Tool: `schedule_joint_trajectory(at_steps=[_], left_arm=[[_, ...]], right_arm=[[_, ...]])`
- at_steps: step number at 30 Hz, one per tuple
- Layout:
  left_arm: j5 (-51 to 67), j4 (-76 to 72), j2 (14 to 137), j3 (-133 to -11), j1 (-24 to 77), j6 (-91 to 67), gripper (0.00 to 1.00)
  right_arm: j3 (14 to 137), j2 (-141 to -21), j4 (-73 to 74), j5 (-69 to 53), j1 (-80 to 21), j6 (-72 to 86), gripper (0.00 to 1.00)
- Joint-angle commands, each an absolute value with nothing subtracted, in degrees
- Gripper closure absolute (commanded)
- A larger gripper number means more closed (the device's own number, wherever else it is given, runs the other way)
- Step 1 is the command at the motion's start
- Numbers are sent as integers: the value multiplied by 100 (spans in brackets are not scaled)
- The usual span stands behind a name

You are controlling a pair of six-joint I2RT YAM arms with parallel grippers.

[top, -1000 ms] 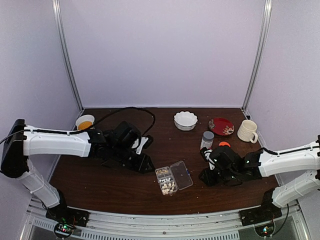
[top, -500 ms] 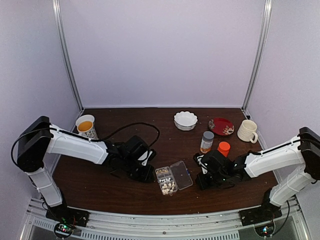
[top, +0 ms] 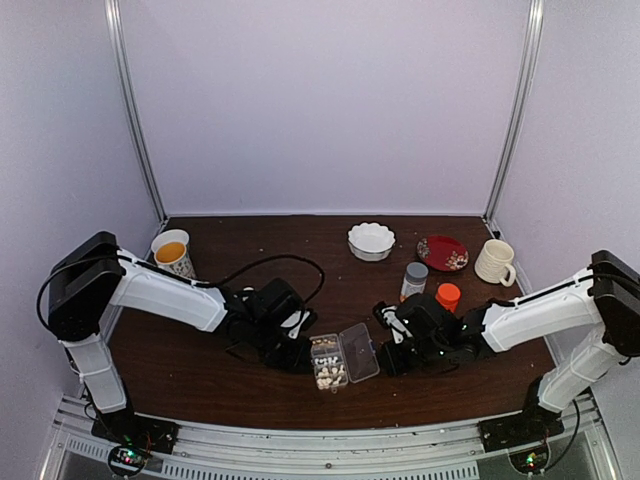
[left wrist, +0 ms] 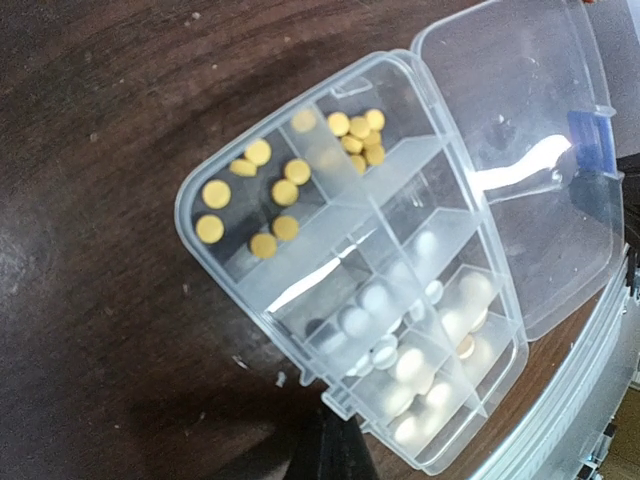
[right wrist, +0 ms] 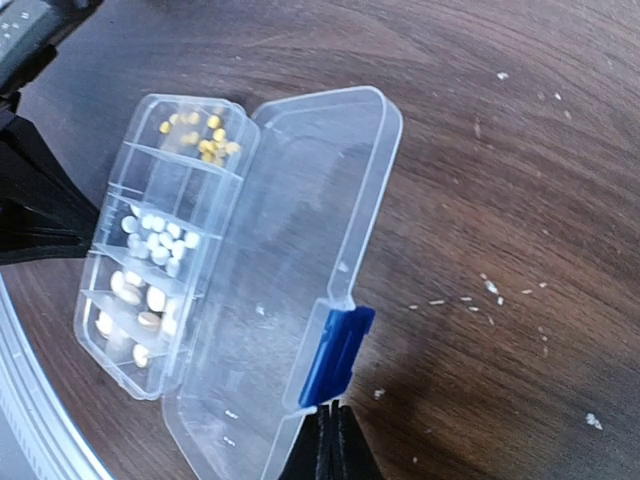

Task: Sort the pills into containers
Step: Close the lid of the pill container.

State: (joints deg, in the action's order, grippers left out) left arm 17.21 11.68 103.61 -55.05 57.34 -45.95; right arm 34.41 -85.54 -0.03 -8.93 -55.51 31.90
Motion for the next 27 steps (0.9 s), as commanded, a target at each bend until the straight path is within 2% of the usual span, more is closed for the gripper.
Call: schedule_joint_trajectory(at_steps=[1, 11, 21, 27], left_arm=[[1806, 901, 10472, -5675, 5757, -4640, 100], [1835, 837, 10527, -5835, 5782, -4653, 100], [1950, 539, 10675, -5886, 5898, -4857, 100], [1685, 785, 10673, -5948, 5929, -4862, 100]], right_arm=[[3613, -8513, -156, -1127, -5544, 3149, 100], [3620, -8204, -466, -1360, -5767, 3033, 100], [3905, -8748, -879, -1590, -6108, 3010, 100], [4263, -9153, -511, -1496, -6152, 2895, 100]])
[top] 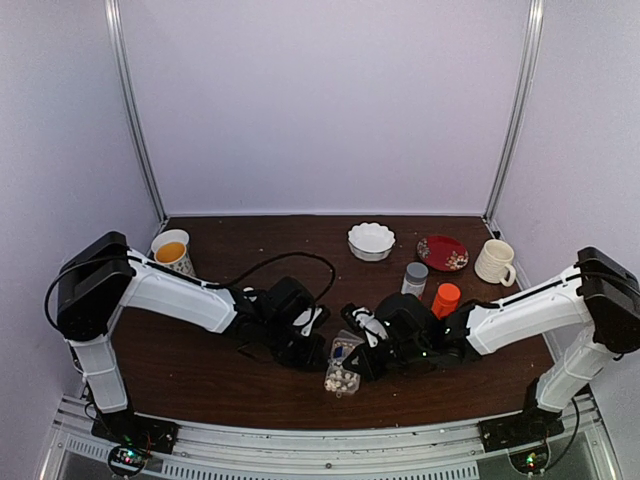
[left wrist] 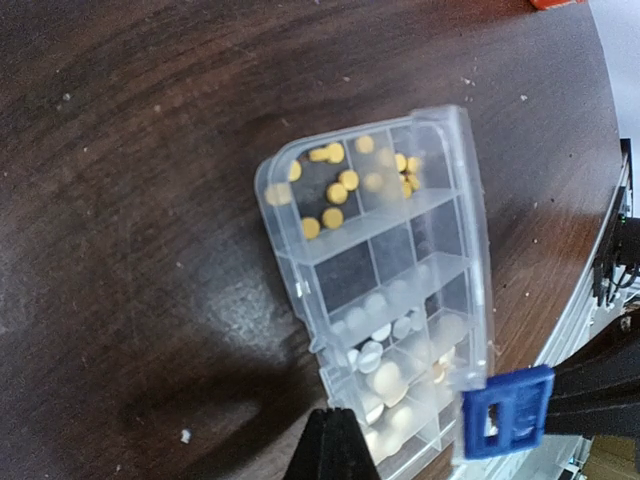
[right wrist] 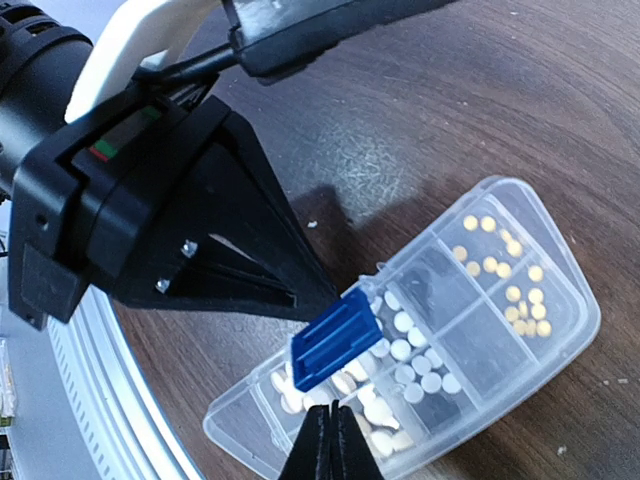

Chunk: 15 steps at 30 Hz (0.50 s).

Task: Sort the pills into containers
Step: Close the lid of the pill container.

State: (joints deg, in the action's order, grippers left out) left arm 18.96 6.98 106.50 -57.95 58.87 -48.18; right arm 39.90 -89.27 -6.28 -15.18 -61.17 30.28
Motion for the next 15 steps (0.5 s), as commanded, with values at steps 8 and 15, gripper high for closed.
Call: schedule_joint_trajectory(at_steps=[8, 15], left_arm=[[485, 1440, 9938, -5770, 5954, -4767, 100], [825, 103, 9408, -5151, 5968, -4853, 100]], right_arm=[[4574, -9698, -42, -1426, -6163, 2898, 100], [4605, -9771, 153, -1148, -6161, 3054, 100]])
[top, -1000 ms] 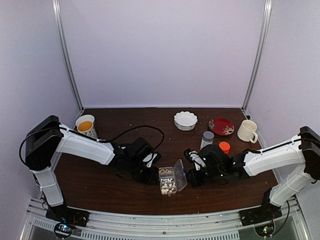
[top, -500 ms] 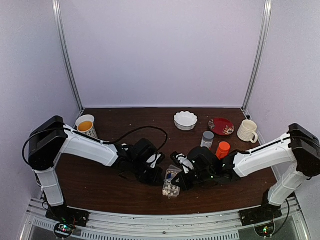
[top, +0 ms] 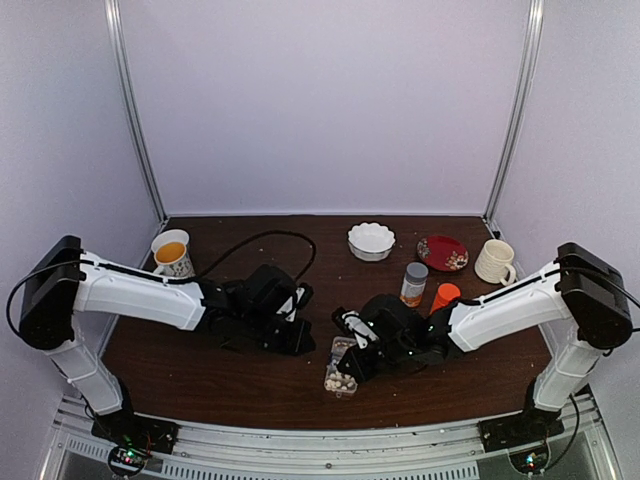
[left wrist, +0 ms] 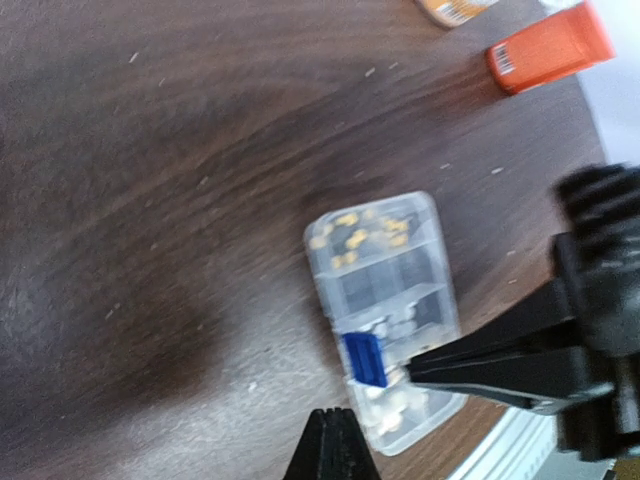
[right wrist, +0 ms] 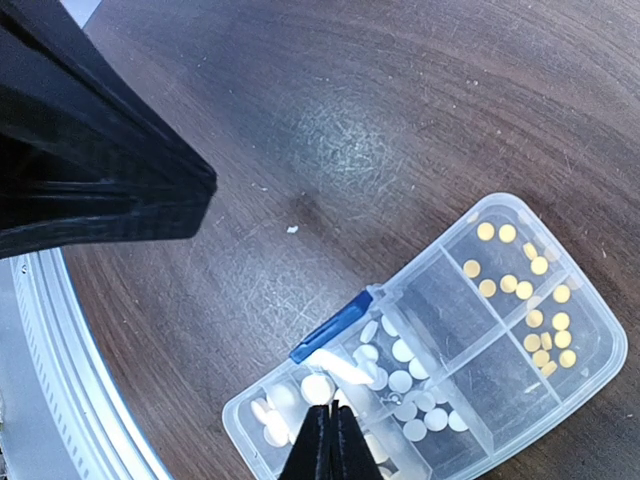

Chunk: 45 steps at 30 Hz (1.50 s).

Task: Sort the pills into containers
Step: Close the lid of the pill container.

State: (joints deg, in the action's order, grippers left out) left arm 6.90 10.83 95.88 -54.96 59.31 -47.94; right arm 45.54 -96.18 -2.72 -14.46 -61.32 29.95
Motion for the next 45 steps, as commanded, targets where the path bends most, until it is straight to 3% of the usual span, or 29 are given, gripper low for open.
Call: schedule_joint_trajectory(at_steps=[1, 6, 8, 13, 25, 33, 45], left_arm=[[984, -258, 9413, -5048, 5968, -4942, 100], [1633, -1058, 9692, -4966, 5963, -5208, 95], [1826, -1286, 9833, -4983, 5966, -5280, 100], [2151, -1700, 10086, -5055, 5968, -5449, 100], [1981, -396, 10598, -5737, 5967, -4953, 100], [1083, 855, 10280, -5754, 5943, -4698, 100], [1338, 446, 10276, -5520, 5888, -4749, 100]], right_arm=[[4598, -9773, 150, -1131, -6159, 3084, 100], [4470, -9731, 19, -1095, -6157, 3243, 100], [4435, -9721, 18, -1102, -6161, 3287, 100], [4365, -9688, -180, -1086, -6161, 3381, 100], [4333, -9633, -211, -1058, -6161, 3385, 100], [4351, -9615, -141, -1007, -6155, 3366, 100], [4406, -9577, -39, -920, -6157, 3309, 100]])
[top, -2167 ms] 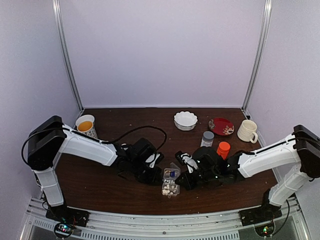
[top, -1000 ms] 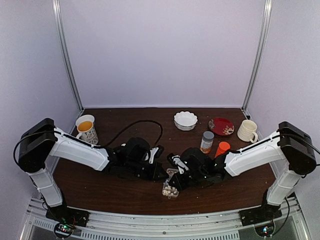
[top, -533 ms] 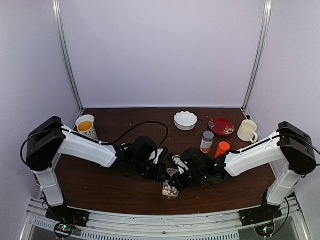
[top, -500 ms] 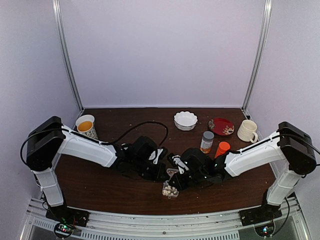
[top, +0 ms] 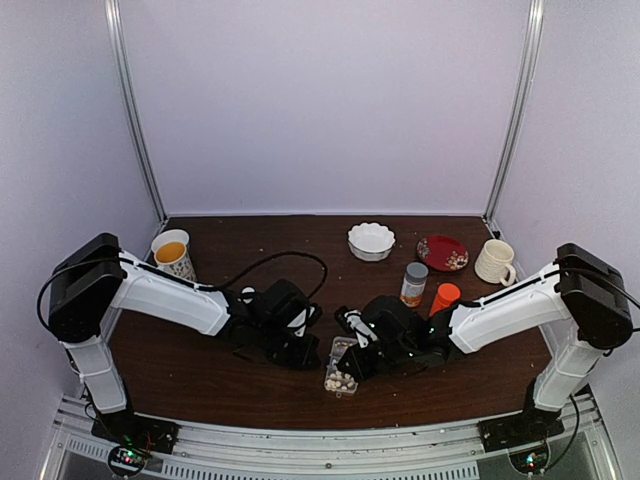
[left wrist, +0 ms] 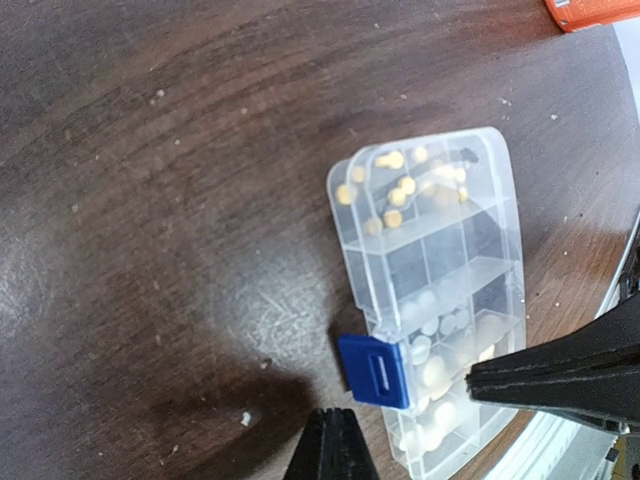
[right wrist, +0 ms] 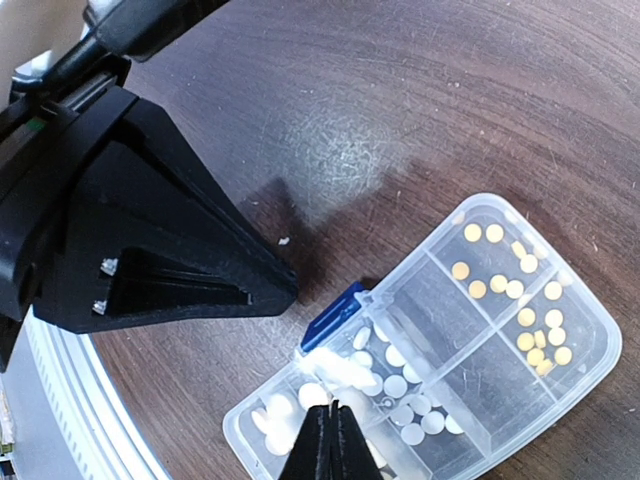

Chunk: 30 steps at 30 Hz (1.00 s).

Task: Sort the pills into containers
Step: Close the lid of the pill container.

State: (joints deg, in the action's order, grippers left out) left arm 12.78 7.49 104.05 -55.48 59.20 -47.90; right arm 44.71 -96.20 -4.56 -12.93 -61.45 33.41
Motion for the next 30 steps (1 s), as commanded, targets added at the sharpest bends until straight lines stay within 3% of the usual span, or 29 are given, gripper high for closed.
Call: schedule_joint_trajectory(at_steps=[1, 17, 19, 22, 24, 30], left_arm=[[1334, 453, 10316, -5546, 5885, -4734, 100], [1451, 396, 10485, -5678, 5901, -4728, 100], [1457, 398, 10481, -5671, 5900, -4727, 100], [1452, 417, 10476, -5674, 5899, -4721, 100], [1458, 440, 10476, -5684, 5897, -4707, 100], [1455, 459, 10477, -5704, 5904, -4691, 100]], right_arm=[[4399, -9553, -40, -898, -6153, 3311, 100], [4259, -8799, 300, -656, -6155, 3305, 99], [4254, -8729, 372, -559, -6152, 3302, 94], [4241, -8684, 513, -406, -6152, 3296, 73], [4229, -8704, 550, -336, -6153, 3312, 68], [4335, -9099, 498, -425, -6152, 3330, 65]])
